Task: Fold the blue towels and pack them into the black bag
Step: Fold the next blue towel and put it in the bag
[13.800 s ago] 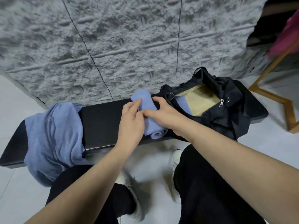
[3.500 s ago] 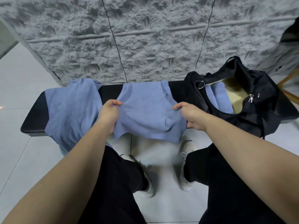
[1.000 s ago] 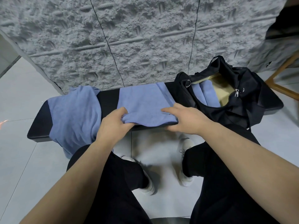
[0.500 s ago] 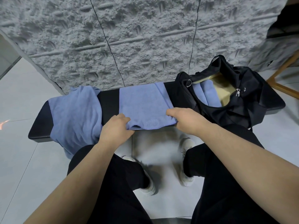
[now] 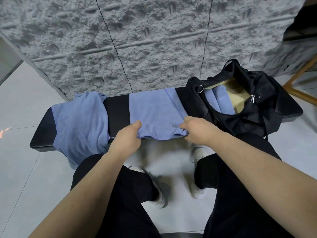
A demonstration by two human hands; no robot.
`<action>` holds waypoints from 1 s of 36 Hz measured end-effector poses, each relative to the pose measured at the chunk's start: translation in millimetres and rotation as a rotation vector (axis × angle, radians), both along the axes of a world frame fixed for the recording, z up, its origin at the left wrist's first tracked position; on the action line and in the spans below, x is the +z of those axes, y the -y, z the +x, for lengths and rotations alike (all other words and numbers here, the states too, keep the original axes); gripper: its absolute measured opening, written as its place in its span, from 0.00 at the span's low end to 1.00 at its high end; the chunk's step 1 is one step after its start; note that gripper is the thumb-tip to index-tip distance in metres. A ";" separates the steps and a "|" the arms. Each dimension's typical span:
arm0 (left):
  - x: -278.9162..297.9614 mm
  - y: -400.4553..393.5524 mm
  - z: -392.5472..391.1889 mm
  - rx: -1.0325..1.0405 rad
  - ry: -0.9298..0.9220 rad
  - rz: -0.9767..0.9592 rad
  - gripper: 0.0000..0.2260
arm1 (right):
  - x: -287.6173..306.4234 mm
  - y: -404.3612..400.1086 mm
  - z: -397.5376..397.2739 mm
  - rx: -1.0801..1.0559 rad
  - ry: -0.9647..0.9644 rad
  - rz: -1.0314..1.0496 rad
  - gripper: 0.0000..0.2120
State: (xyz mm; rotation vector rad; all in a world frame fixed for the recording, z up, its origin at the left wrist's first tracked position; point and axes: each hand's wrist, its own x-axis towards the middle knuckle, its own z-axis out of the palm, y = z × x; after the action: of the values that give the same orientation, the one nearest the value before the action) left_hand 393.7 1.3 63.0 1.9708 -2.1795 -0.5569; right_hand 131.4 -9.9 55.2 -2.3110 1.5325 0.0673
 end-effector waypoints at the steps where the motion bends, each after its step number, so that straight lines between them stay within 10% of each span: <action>1: 0.5 -0.4 -0.5 -0.002 -0.008 -0.006 0.09 | -2.0 0.7 -1.6 0.032 0.011 -0.079 0.03; 10: -3.4 2.6 6.9 -0.019 -0.087 0.000 0.06 | 3.4 -0.1 2.1 0.033 0.150 -0.030 0.18; 16: -12.3 4.8 5.7 -0.128 -0.008 -0.005 0.20 | 1.7 0.3 1.3 0.012 0.256 -0.006 0.13; 36: -2.4 7.9 -4.2 -0.046 0.207 0.020 0.10 | -1.7 -0.7 4.8 0.041 0.084 0.041 0.11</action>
State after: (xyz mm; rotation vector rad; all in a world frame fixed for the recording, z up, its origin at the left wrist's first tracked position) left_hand 389.4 -6.6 60.7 2.0775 -2.3523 -0.3978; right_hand 136.2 -9.2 53.4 -2.2839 1.4295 0.0118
